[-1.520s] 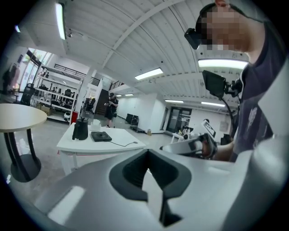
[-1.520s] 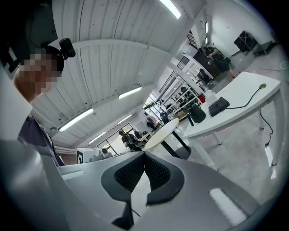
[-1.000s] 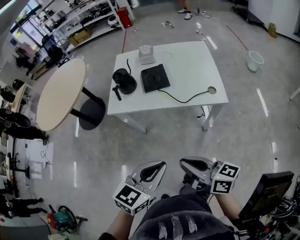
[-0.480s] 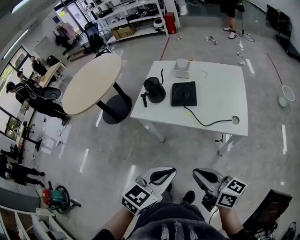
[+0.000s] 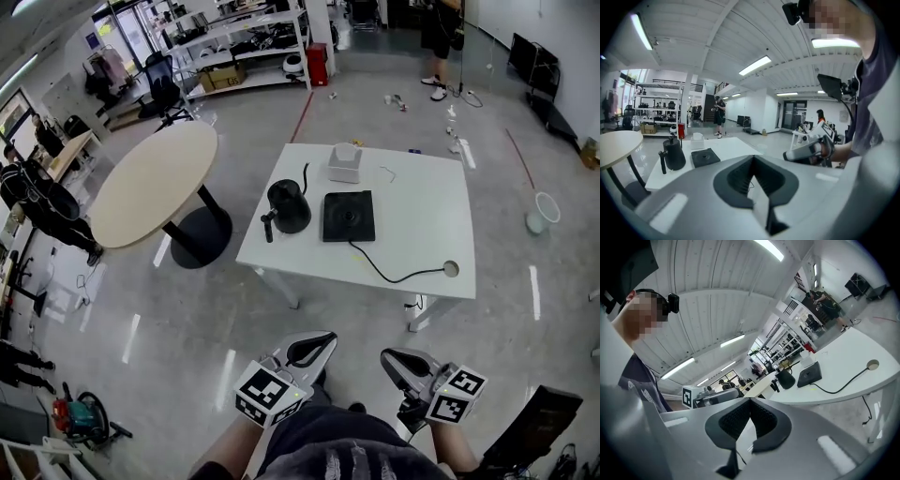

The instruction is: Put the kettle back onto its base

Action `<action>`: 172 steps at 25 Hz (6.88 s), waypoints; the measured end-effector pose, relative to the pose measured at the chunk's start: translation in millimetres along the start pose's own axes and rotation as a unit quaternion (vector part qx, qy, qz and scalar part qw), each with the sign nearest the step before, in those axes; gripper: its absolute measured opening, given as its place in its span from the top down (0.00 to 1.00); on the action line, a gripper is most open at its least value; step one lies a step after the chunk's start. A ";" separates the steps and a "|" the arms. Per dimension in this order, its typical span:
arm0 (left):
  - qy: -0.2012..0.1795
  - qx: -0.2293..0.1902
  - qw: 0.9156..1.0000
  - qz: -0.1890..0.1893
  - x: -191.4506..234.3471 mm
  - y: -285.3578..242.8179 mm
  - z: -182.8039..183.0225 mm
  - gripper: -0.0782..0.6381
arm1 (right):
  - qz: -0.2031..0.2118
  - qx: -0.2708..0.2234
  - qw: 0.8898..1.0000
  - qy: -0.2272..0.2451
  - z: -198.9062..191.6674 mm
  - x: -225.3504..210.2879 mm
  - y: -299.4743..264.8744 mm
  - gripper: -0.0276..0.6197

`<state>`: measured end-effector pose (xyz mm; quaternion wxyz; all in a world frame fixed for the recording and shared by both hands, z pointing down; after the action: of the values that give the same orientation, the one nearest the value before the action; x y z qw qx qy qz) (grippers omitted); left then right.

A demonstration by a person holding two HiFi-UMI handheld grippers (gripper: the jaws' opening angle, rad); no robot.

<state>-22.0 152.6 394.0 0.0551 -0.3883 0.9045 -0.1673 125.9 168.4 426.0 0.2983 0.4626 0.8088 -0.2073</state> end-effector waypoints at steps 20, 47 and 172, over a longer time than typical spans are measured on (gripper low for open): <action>0.036 -0.045 0.995 0.077 251.2 4.9 -8.0 0.89 | -0.085 0.067 0.994 -0.006 50.8 -22.6 -194.5 0.96; 0.023 0.238 0.935 0.263 391.3 -105.3 -73.2 0.41 | 0.048 0.122 0.990 -0.047 167.8 -182.1 -198.0 0.96; -0.111 0.098 0.986 -0.071 367.2 -269.7 -42.4 0.70 | -0.136 0.065 0.988 -0.026 168.0 -210.9 -218.0 0.96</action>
<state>-101.5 -274.4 538.1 0.1814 -0.4600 0.8423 -0.2144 67.8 -171.9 457.5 0.2572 0.3610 0.8411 -0.3100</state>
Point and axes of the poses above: the fingertips, and each gripper's own axes: y backward along the fingers, x to its left, z out of its top, the point moved 4 cm from there along y, backward along the fingers, and after that the axes turned 3 degrees about -y, right-handed, at the moved point
